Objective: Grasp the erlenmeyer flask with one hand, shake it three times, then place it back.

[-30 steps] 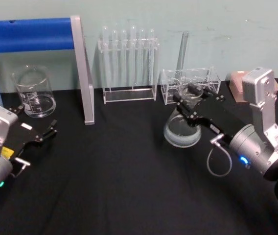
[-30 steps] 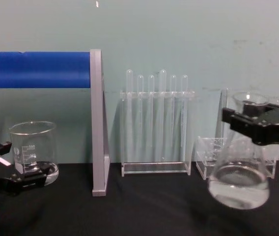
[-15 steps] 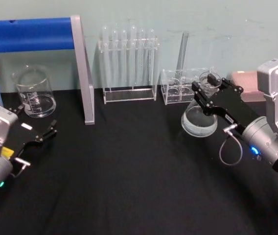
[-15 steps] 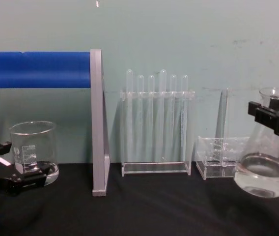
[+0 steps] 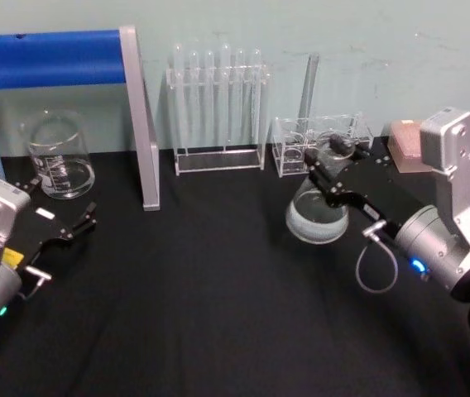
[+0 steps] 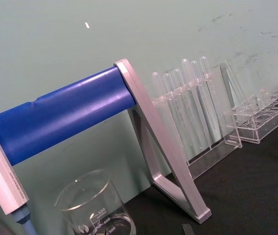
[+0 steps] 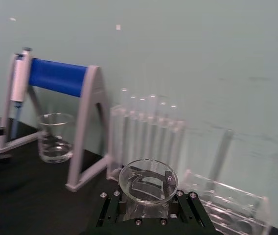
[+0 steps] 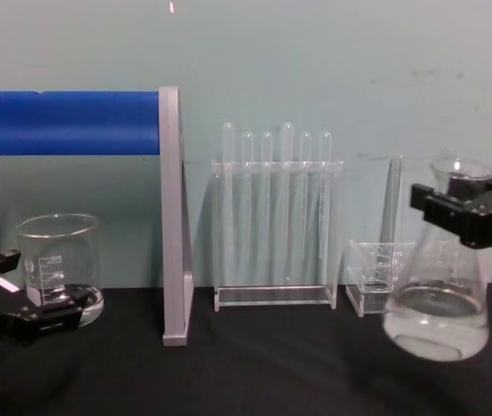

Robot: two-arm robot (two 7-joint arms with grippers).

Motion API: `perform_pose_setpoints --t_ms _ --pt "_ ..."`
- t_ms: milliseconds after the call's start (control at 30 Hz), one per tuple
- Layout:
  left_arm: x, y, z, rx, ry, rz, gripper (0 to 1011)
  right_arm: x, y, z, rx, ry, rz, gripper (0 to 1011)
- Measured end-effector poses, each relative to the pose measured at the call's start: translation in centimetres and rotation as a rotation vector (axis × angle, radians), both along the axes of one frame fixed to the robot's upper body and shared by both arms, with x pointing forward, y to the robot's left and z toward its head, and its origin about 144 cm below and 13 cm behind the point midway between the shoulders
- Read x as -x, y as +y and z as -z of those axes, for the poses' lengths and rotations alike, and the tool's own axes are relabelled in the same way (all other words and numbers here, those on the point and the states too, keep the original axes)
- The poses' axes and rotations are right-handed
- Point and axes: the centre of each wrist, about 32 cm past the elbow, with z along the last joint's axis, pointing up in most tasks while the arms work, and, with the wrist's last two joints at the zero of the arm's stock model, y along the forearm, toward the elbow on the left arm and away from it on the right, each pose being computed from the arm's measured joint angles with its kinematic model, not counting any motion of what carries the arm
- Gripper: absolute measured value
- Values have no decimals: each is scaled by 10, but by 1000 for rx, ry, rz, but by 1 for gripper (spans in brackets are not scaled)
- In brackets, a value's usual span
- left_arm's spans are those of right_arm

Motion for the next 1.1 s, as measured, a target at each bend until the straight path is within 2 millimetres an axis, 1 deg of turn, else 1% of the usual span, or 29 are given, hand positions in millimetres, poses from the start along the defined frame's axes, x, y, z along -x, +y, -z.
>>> perform_pose_setpoints --t_ms 167,367,600,933,1100 --pt "0 0 0 0 0 0 1001 7 9 0 -4 7 -59 449" --pt "0 0 0 0 0 0 1001 20 22 0 -10 20 -157 449" --pt "0 0 0 0 0 0 1001 31 31 -1 -10 29 -242 449" --pt "0 0 0 0 0 0 1001 42 38 -1 -8 40 -321 449" --pt "0 0 0 0 0 0 1001 43 39 0 -6 43 -334 449"
